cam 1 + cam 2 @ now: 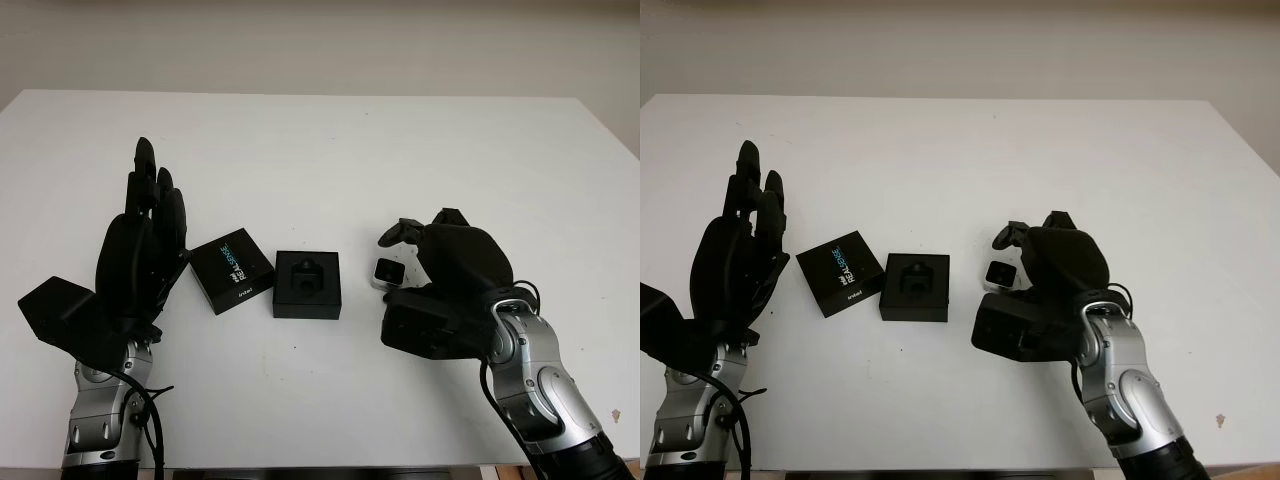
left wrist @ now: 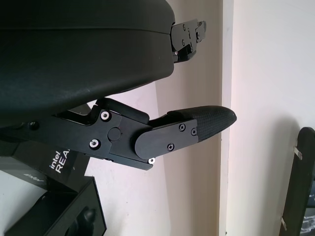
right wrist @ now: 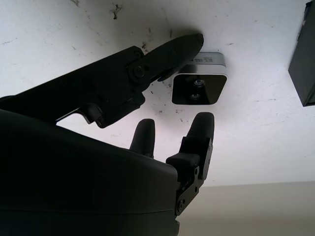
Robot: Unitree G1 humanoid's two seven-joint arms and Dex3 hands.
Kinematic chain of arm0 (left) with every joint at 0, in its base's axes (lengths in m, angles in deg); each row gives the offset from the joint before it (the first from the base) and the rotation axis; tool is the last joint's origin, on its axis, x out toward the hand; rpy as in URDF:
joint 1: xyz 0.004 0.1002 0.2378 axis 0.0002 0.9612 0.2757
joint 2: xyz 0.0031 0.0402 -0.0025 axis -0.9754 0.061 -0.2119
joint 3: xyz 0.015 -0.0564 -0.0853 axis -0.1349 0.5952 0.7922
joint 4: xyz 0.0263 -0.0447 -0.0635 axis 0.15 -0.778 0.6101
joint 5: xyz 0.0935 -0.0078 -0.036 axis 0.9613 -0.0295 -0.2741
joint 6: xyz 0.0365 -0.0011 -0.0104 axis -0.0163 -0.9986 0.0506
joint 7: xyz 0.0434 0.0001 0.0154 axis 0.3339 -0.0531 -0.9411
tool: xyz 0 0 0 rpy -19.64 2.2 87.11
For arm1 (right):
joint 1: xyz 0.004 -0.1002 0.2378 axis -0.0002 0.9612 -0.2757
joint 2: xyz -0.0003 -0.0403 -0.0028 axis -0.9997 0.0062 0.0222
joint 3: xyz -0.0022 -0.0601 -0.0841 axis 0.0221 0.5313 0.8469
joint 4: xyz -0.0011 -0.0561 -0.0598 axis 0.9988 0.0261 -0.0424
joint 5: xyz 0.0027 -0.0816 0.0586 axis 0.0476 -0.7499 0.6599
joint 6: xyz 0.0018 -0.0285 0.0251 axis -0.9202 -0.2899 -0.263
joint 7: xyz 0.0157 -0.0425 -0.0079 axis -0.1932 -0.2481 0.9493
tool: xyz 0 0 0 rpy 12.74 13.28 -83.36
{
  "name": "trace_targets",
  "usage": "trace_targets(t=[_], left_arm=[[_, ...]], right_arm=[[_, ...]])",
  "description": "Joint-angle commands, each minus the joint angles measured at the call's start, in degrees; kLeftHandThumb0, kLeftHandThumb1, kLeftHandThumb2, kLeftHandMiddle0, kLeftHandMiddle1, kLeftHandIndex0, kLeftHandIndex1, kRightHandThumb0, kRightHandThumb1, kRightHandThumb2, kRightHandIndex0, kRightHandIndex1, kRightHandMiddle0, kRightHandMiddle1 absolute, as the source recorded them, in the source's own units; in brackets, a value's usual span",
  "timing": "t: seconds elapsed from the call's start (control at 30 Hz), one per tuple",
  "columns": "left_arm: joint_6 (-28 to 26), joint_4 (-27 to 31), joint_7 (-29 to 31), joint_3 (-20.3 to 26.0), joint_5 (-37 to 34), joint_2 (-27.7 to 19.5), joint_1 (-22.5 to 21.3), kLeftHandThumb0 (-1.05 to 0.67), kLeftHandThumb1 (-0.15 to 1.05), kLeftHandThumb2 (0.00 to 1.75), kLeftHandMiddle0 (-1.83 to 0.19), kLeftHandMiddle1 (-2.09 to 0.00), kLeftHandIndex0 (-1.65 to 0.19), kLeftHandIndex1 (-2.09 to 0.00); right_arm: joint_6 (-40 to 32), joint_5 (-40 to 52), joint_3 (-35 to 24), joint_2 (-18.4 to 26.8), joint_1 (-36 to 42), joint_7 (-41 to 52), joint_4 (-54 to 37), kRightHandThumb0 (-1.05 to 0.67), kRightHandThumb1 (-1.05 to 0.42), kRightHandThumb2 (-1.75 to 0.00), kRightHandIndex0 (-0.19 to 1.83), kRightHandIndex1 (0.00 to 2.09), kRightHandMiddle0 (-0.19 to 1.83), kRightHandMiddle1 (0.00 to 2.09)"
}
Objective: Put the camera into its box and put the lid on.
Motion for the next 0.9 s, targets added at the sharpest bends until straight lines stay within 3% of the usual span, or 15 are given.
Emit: trace_targets(t=[0.0,0.23,0.63,0.87], left_arm=[[0.43,0.65,0.01,0.01,0.12,-0.02,0.21,-0.68,1.05,0.61,0.19,0.00,0.19,0.00],[0.36,0.72,-0.22,0.02,0.40,-0.16,0.09,-0.67,1.05,0.60,0.19,0.00,0.19,0.00],[0.74,0.57,0.17,0.09,0.17,-0.21,0.12,-0.66,1.05,0.59,0.19,0.00,0.19,0.00],[0.77,0.40,0.37,0.33,-0.21,-0.16,0.09,-0.66,1.05,0.58,0.19,0.00,0.19,0.00]], right_arm=[[0.49,0.36,0.02,0.00,-0.86,0.01,0.38,-0.52,-0.86,-0.05,-0.05,1.58,0.22,1.01],[0.38,0.01,-0.10,0.03,-0.93,0.19,0.09,-0.51,-0.86,-0.05,-0.01,1.61,0.23,1.16],[1.35,-3.41,0.41,0.79,-0.97,-1.87,0.68,-0.46,-0.88,-0.06,0.02,1.96,0.34,1.28],[2.00,-4.95,0.79,1.31,-1.09,-1.12,1.33,-0.46,-0.90,-0.06,0.04,1.88,0.33,1.27]])
